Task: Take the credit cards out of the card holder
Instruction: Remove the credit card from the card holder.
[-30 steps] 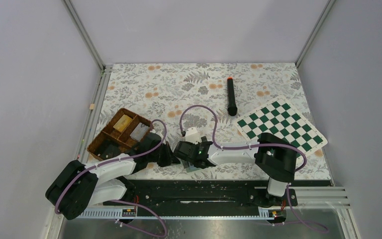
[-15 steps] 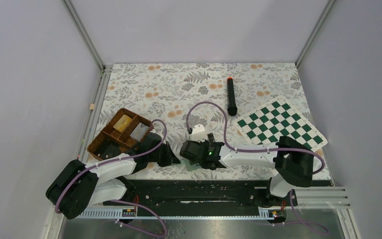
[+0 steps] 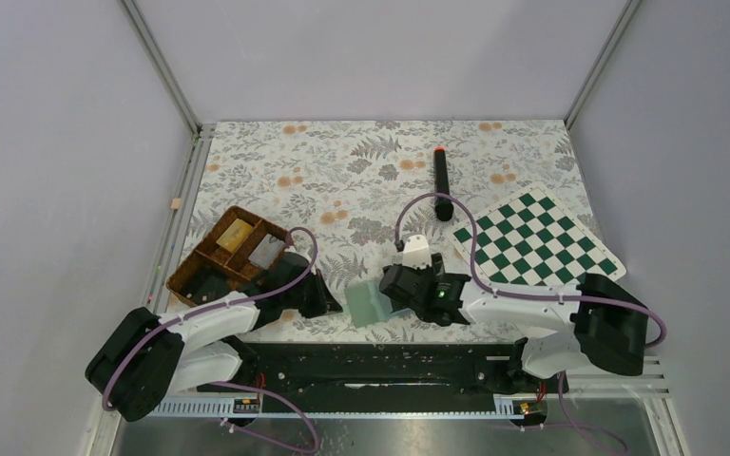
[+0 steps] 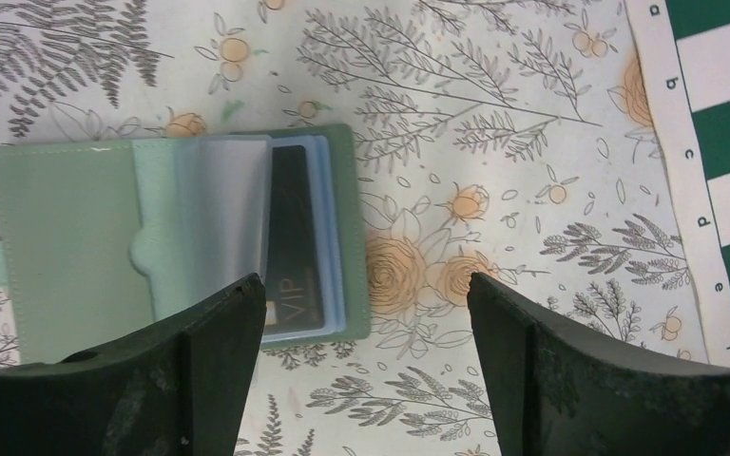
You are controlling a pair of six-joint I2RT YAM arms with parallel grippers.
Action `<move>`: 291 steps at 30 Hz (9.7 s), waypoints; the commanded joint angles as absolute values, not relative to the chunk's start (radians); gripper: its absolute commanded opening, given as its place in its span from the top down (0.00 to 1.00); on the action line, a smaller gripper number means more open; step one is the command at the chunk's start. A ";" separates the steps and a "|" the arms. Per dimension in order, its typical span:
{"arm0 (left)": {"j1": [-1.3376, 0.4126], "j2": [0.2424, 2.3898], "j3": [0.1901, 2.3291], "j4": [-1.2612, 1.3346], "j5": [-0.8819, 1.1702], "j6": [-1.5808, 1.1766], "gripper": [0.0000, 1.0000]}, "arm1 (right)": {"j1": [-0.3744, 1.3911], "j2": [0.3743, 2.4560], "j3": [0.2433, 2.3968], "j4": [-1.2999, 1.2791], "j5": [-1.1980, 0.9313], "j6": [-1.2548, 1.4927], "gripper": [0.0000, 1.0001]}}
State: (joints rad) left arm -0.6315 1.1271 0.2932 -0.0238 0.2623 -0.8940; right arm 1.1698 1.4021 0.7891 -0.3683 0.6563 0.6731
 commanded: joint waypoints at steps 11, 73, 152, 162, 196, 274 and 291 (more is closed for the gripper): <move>-0.632 1.148 0.354 -0.166 0.146 -0.823 1.00 | 1.119 1.308 0.678 -0.096 0.411 0.613 0.19; -0.888 1.376 0.463 0.253 -0.029 -1.050 0.67 | 0.687 1.432 0.616 0.066 -0.266 0.536 0.61; -1.077 1.451 0.486 0.159 -0.236 -1.233 0.67 | 0.690 1.433 0.365 0.283 -0.315 0.719 0.97; -1.077 1.333 0.362 0.472 -0.184 -1.196 0.71 | 0.690 1.439 0.351 0.329 -0.342 0.749 0.97; -1.028 1.408 0.452 0.332 -0.113 -1.144 0.69 | 0.727 1.403 0.464 0.165 -0.271 0.738 0.83; -0.951 1.154 0.175 0.467 -0.053 -1.147 1.00 | 0.723 1.306 0.410 0.146 -0.201 0.729 0.96; -0.924 0.944 0.215 0.071 -0.144 -1.118 1.00 | 0.717 1.258 0.425 0.061 -0.131 0.698 0.88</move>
State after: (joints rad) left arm -0.9279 1.0260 0.1795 0.2184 -0.0853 -1.1435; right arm 0.7200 1.2877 0.4004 0.1291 -0.1989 0.7296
